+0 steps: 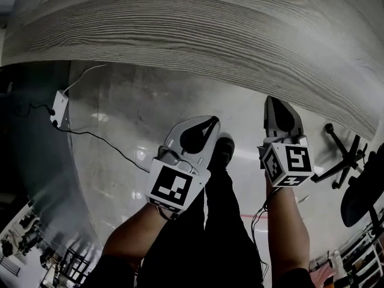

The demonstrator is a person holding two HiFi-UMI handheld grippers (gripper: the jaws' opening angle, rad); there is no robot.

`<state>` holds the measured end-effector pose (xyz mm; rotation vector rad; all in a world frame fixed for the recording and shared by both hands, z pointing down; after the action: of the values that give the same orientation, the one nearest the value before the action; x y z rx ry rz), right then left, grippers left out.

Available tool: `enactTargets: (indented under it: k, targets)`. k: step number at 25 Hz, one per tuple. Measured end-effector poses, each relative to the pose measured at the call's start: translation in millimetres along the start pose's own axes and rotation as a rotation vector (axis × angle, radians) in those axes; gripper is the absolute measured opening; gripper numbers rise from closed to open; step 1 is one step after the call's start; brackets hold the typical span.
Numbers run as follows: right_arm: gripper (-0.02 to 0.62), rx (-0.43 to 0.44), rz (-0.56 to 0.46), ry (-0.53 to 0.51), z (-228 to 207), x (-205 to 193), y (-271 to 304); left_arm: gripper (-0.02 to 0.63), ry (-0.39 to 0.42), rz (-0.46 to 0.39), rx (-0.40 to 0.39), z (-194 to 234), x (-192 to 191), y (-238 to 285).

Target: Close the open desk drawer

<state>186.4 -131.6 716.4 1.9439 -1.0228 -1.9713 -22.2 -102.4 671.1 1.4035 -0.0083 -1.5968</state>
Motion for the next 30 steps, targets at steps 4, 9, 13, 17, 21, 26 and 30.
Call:
enactTargets:
  k: [4, 9, 13, 17, 21, 26, 30]
  targets:
    - [0.014, 0.052, -0.014, -0.025, 24, 32, -61, 0.009, 0.008, -0.003, 0.009, -32, 38, -44]
    - [0.014, 0.099, -0.126, -0.063, 42, 104, -150, 0.009, 0.066, -0.094, 0.026, -88, 101, -115]
    - [0.014, 0.139, -0.209, -0.096, 62, 166, -230, 0.009, 0.11, -0.153, 0.023, -134, 146, -184]
    - [0.014, 0.145, -0.332, -0.156, 66, 227, -289, 0.009, 0.228, -0.235, 0.047, -168, 199, -239]
    - [0.014, 0.143, -0.409, -0.187, 77, 272, -350, 0.009, 0.263, -0.303, 0.053, -198, 227, -287]
    - [0.014, 0.144, -0.461, -0.208, 94, 308, -399, 0.009, 0.312, -0.351, 0.048, -218, 255, -332]
    - [0.014, 0.139, -0.485, -0.196, 107, 323, -425, 0.009, 0.311, -0.386, 0.04, -221, 270, -360]
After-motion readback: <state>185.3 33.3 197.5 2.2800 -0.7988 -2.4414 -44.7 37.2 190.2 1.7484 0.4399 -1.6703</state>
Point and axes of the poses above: the fingertips, and each gripper's own axes: y forward along the fingers, z to its left, x out of its top, the point moved 9 cm from there along -y, backward along the fingers, and after that the axes turned 6 degrees about -y, right-handed, at the moved point
